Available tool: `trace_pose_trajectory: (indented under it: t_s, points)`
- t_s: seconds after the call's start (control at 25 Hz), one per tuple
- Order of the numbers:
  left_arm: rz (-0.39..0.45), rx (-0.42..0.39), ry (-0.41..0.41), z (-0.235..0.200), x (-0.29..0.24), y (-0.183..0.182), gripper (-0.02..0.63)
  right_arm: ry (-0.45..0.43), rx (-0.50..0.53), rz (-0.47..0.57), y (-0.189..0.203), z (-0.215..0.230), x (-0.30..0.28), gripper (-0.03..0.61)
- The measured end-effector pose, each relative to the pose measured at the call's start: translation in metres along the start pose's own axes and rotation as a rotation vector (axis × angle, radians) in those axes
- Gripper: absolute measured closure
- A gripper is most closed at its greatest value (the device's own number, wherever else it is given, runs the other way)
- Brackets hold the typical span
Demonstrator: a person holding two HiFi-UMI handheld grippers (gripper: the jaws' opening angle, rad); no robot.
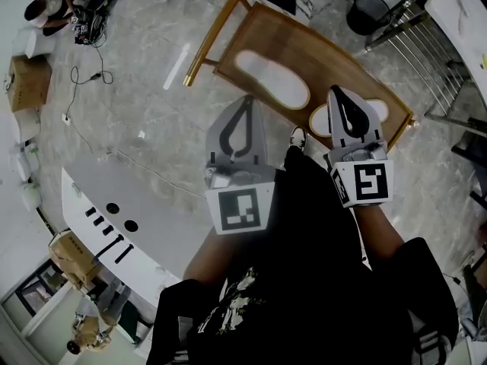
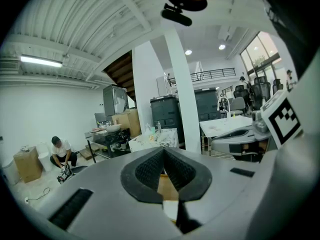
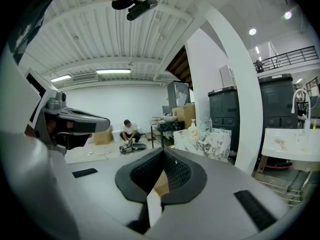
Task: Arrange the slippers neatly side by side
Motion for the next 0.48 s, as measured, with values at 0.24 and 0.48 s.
trace_pose_trajectory:
  t_s: [0.24, 0.48]
  points:
    - [0.007, -0.038, 0.009, -0.005, 0.002, -0.009, 0.612, 0.013, -0.017, 0.031, -0.009, 0.001, 0.000, 0.580]
    - [0.002, -0.024, 0.046, -0.008, -0.013, -0.003, 0.612, 0.066, -0.021, 0.023, -0.009, 0.005, 0.005, 0.580]
Point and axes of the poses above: the fingertips, and each gripper's own axes: x backward along the fingers, z to its right, y out of its underside, the point moved 4 cm from there along x, backward along the fingers, and after that the axes turned 2 degrees about y, right-handed, at the moved point
